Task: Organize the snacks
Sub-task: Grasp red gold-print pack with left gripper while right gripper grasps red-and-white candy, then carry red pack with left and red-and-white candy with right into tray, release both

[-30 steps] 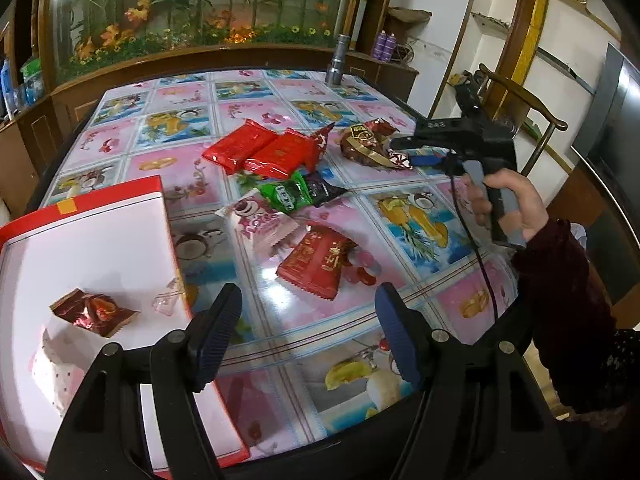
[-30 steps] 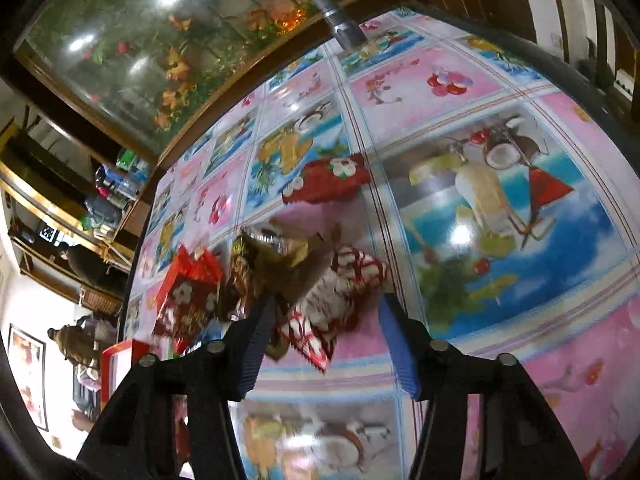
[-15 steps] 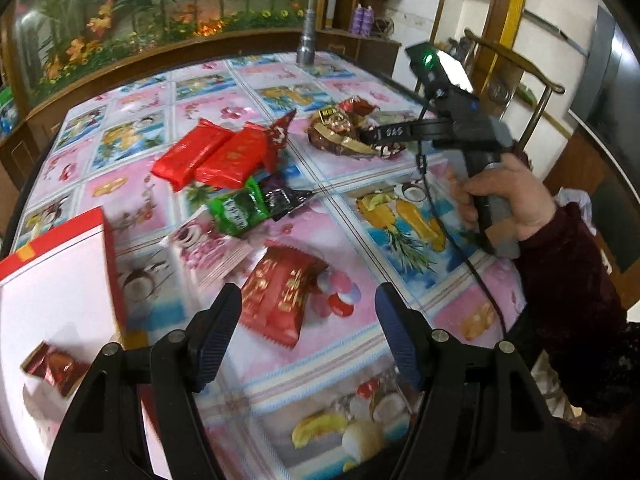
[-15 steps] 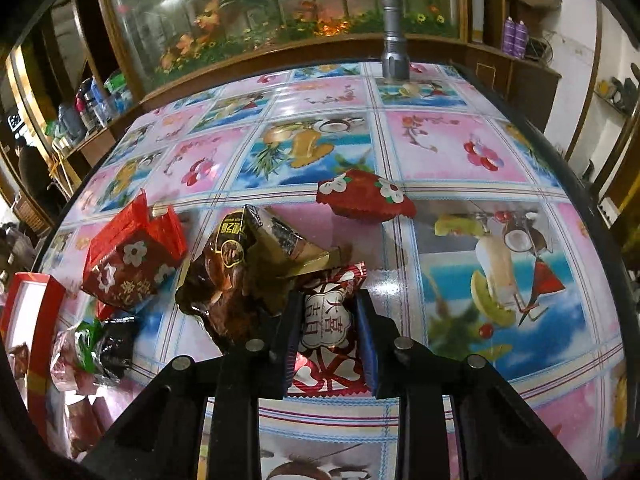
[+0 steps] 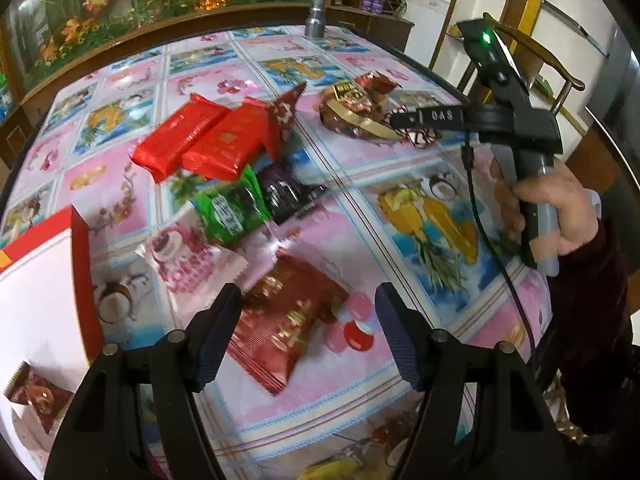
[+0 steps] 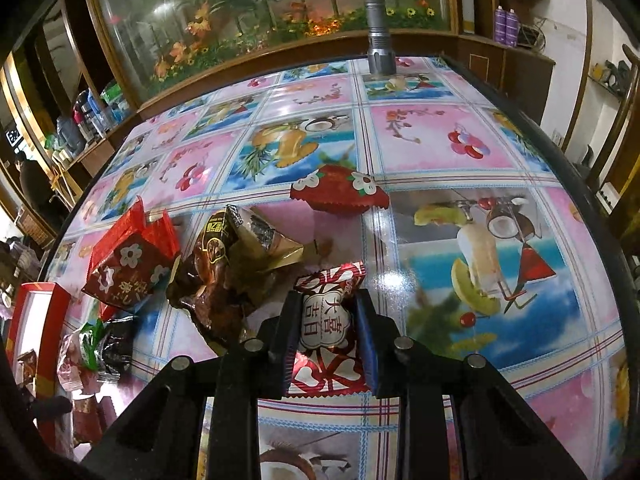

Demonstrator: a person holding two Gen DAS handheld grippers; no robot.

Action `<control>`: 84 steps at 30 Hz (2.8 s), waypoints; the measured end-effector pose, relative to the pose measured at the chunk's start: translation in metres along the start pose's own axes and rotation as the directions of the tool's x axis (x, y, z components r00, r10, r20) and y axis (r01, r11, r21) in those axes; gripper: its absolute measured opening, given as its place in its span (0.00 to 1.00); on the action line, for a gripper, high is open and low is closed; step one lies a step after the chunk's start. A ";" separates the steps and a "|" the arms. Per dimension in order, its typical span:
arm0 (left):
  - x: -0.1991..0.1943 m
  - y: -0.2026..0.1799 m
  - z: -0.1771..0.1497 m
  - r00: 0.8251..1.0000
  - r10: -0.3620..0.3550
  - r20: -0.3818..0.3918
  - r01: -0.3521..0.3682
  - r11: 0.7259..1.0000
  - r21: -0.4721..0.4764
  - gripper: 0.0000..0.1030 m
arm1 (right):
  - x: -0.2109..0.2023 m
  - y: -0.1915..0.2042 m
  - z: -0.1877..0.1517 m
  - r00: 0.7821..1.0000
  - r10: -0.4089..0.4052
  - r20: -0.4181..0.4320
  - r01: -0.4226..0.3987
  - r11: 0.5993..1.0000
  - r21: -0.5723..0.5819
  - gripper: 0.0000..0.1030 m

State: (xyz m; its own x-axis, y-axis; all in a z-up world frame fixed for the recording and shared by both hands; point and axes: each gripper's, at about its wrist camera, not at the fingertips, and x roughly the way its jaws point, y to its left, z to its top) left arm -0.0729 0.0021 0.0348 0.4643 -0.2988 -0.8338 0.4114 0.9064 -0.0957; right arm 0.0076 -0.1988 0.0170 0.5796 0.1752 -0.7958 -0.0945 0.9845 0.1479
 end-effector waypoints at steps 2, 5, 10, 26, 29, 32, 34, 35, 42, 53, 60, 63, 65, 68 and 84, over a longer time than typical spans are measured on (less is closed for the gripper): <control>0.000 0.003 0.004 1.000 0.006 0.002 -0.006 1.000 0.004 0.66 | 0.000 0.002 -0.001 1.000 -0.011 0.000 0.011 1.000 -0.012 0.27; 0.009 0.002 0.006 1.000 0.001 -0.028 0.000 1.000 0.029 0.66 | -0.001 0.006 -0.002 1.000 -0.023 0.003 0.024 0.999 -0.027 0.29; 0.021 -0.002 0.005 0.998 -0.014 -0.058 0.016 0.999 0.040 0.66 | -0.001 0.007 -0.002 1.000 -0.024 0.004 0.024 0.999 -0.029 0.29; 0.020 0.001 0.004 0.999 0.008 -0.032 -0.009 0.999 -0.043 0.43 | 0.002 0.028 -0.006 0.993 -0.114 0.025 0.116 0.982 -0.147 0.31; 0.021 -0.003 0.002 0.999 0.038 -0.027 -0.038 0.999 -0.018 0.37 | 0.003 0.029 -0.007 0.992 -0.121 0.027 0.124 0.980 -0.157 0.31; 0.019 -0.003 0.000 1.000 0.021 -0.021 -0.021 0.999 -0.032 0.37 | 0.002 0.027 -0.006 0.993 -0.113 0.023 0.115 0.983 -0.144 0.29; 0.016 -0.004 -0.004 1.000 0.018 -0.014 -0.018 0.999 -0.039 0.36 | 0.002 0.026 -0.006 0.994 -0.108 0.021 0.109 0.985 -0.133 0.28; 0.015 -0.004 -0.005 1.000 0.013 -0.011 -0.014 0.999 -0.047 0.36 | 0.001 0.024 -0.006 0.994 -0.103 0.021 0.105 0.986 -0.126 0.27; 0.007 0.000 -0.010 0.999 -0.041 0.012 0.042 0.995 -0.090 0.34 | -0.004 -0.011 0.001 0.994 0.106 0.001 -0.106 0.992 0.066 0.25; 0.006 0.002 -0.017 0.999 -0.039 0.016 0.040 0.996 -0.085 0.35 | -0.013 -0.032 0.007 0.951 0.297 0.079 -0.308 0.928 0.209 0.25; 0.012 -0.015 -0.018 0.999 0.034 0.021 -0.034 0.999 -0.007 0.46 | -0.013 -0.032 0.007 0.956 0.281 0.082 -0.292 0.933 0.209 0.25; 0.012 -0.018 -0.020 0.998 0.055 0.028 -0.055 0.998 0.006 0.45 | -0.014 -0.034 0.007 0.955 0.283 0.094 -0.297 0.931 0.211 0.25; 0.009 -0.013 -0.020 0.999 0.036 0.035 -0.035 0.999 -0.019 0.37 | -0.015 -0.034 0.006 0.954 0.282 0.099 -0.297 0.931 0.211 0.25; 0.005 -0.008 -0.024 0.998 0.035 0.044 -0.033 0.999 -0.031 0.35 | -0.017 -0.034 0.006 0.952 0.288 0.109 -0.305 0.929 0.210 0.25; -0.073 0.010 -0.025 0.968 0.048 0.247 -0.022 0.994 -0.108 0.35 | -0.035 -0.005 0.008 0.717 0.675 0.174 -0.696 0.708 0.123 0.25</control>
State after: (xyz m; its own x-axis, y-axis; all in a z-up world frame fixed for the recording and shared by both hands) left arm -0.1222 0.0409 0.0814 0.6625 -0.3195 -0.6775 0.3142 0.9396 -0.1359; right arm -0.0057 -0.2098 0.0490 0.4928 0.7882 -0.3687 -0.3709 0.5735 0.7304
